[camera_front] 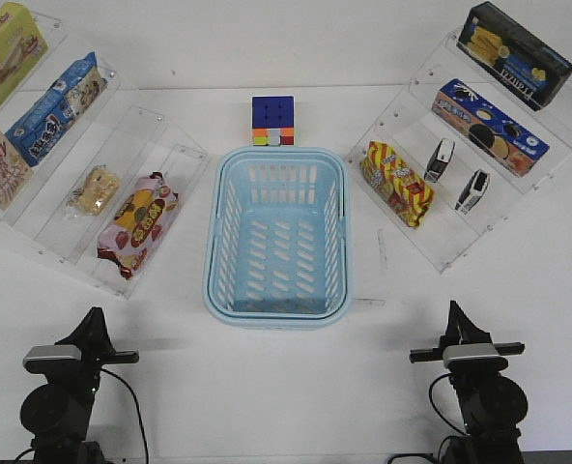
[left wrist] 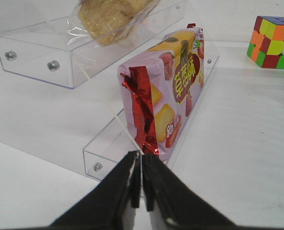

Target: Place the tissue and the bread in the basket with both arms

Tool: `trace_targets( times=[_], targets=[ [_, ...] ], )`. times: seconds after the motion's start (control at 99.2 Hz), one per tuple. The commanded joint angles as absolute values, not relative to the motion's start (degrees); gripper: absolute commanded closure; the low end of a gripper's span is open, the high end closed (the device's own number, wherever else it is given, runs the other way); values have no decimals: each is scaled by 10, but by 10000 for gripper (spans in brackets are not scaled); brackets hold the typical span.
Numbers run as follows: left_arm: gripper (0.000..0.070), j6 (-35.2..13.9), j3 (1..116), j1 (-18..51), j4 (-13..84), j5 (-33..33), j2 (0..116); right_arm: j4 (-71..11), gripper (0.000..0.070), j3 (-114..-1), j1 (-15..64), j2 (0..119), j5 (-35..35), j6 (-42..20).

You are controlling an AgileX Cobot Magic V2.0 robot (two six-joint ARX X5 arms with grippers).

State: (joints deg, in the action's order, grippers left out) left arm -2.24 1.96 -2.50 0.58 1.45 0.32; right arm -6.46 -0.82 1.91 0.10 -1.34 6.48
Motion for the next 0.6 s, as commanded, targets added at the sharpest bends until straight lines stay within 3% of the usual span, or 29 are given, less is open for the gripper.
trace_targets(
  times=[0.0, 0.111, 0.262, 0.434, 0.595],
  targets=[
    [699, -15, 8, -26, -1, 15, 2, -58, 700, -7, 19, 1, -15, 56],
    [699, -15, 8, -26, -1, 15, 2, -58, 700, -7, 19, 1, -15, 53],
    [699, -15, 8, -26, -1, 15, 2, -53, 700, -7, 19, 1, -9, 4],
    [699, -16, 8, -26, -1, 15, 2, -27, 700, -18, 19, 1, -11, -162],
    [699, -15, 8, -26, -1, 15, 2, -89, 700, -112, 19, 36, -36, -235]
  ],
)
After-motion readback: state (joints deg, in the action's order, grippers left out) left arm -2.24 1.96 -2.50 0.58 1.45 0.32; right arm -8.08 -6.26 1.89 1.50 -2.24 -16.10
